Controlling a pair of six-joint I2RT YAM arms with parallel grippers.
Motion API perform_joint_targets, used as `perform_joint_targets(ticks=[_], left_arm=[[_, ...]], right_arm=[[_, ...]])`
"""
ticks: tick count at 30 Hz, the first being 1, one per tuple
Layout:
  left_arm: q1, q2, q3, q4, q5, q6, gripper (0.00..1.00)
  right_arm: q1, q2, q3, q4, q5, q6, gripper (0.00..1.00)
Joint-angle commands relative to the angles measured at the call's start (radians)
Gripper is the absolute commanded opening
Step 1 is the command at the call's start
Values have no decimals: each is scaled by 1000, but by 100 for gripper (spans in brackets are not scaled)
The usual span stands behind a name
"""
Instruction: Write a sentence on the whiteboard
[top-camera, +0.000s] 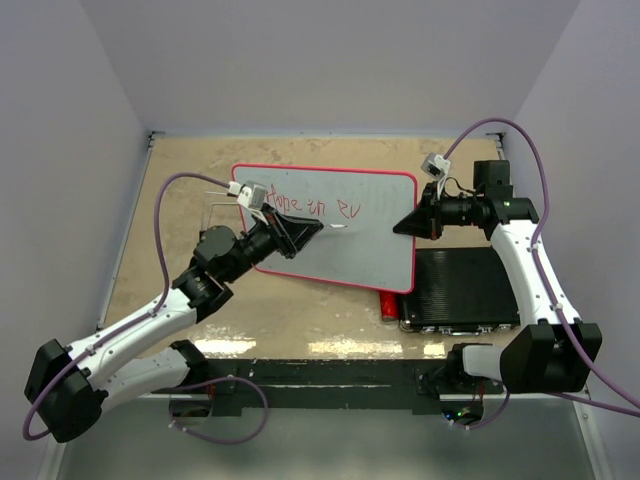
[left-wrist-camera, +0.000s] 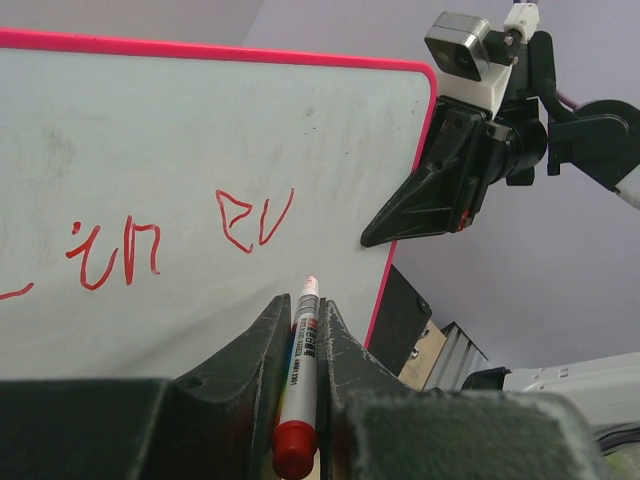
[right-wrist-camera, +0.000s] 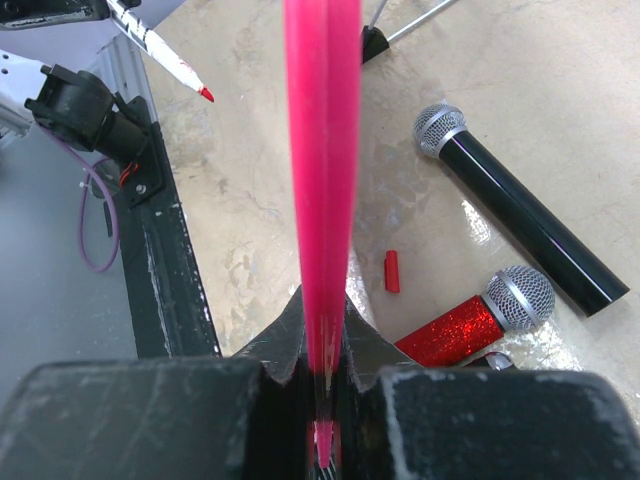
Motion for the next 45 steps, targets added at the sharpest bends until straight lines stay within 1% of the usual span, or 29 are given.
perform_joint_targets(ticks=[1, 10, 17, 22, 31, 45], left_arm=[[7, -16, -4, 51, 9, -6, 0], [-1, 32, 42, 37, 52, 7, 0], [-30, 124, 110, 25, 47, 46, 0], [-35, 156, 142, 34, 43, 54, 0], [-36, 185, 174, 58, -45, 70, 0], [-35, 228, 208, 60, -77, 82, 0]], right_arm=[[4, -41, 10, 62, -47, -20, 0], [4, -40, 10, 66, -43, -20, 0], [4, -38, 13, 64, -47, -20, 0], [4, -41, 12, 66, -46, -20, 0], [4, -37, 13, 64, -46, -20, 0], [4, -37, 15, 61, -46, -22, 0]])
